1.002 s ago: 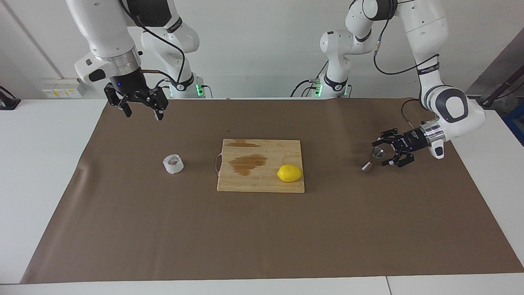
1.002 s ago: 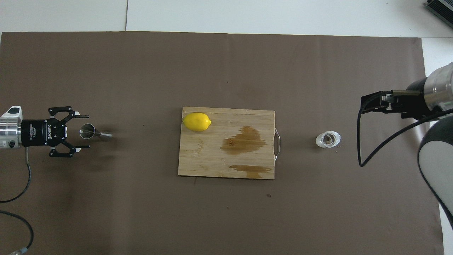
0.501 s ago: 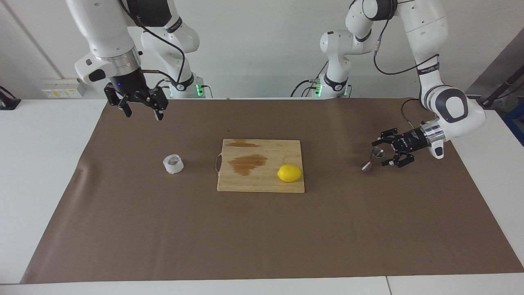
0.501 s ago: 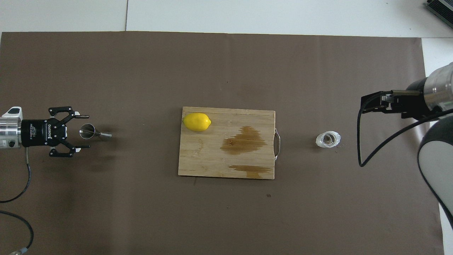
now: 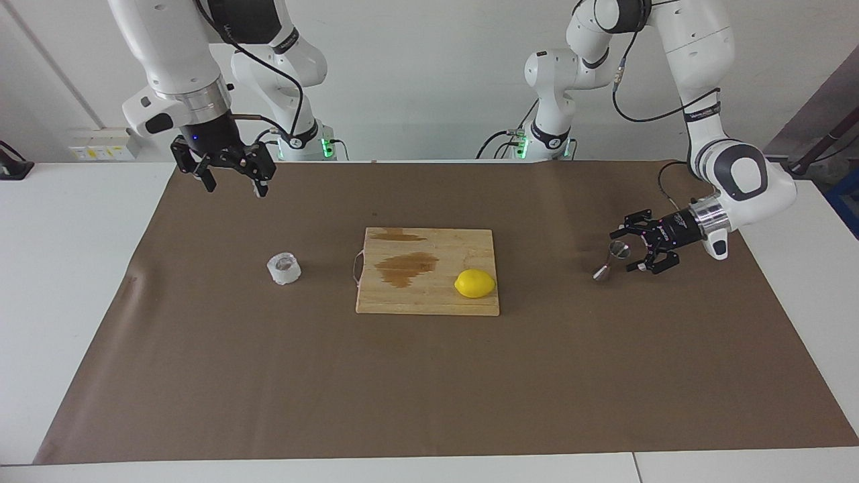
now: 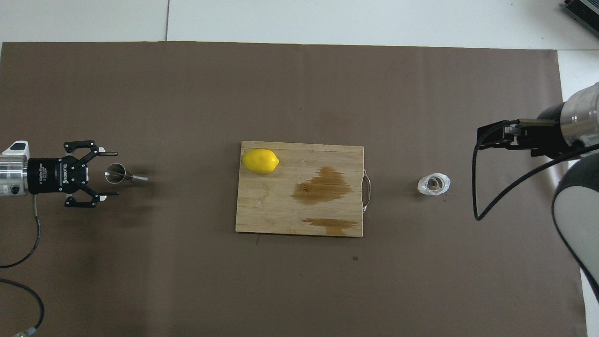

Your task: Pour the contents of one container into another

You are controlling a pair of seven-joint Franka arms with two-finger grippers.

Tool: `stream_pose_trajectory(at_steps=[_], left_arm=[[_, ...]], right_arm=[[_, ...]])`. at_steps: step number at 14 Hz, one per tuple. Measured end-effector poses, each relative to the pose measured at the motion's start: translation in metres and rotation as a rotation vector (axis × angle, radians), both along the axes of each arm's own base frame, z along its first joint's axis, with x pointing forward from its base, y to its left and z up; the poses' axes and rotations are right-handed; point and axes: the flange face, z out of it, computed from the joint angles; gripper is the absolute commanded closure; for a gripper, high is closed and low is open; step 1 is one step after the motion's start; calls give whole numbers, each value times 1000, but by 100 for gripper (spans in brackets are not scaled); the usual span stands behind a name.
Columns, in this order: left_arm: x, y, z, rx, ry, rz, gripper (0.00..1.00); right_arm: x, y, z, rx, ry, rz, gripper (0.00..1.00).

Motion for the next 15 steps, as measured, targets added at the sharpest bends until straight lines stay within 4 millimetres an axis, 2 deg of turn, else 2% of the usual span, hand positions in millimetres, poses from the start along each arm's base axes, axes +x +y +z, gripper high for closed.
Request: stream_pose_trajectory(at_steps=[5,7,11,15], left_arm=[[0,-1,0,0,-4,-3,0],[0,-1,1,-1,-5,-4,9],[-1,-2,0,-3,-4,-4,10],[0,-2,0,-3,-5,-4,33]], right_arm=[[0,0,0,0,0,0,0],[0,0,0,0,0,0,0],[0,0,0,0,0,0,0],[0,0,0,0,0,0,0]])
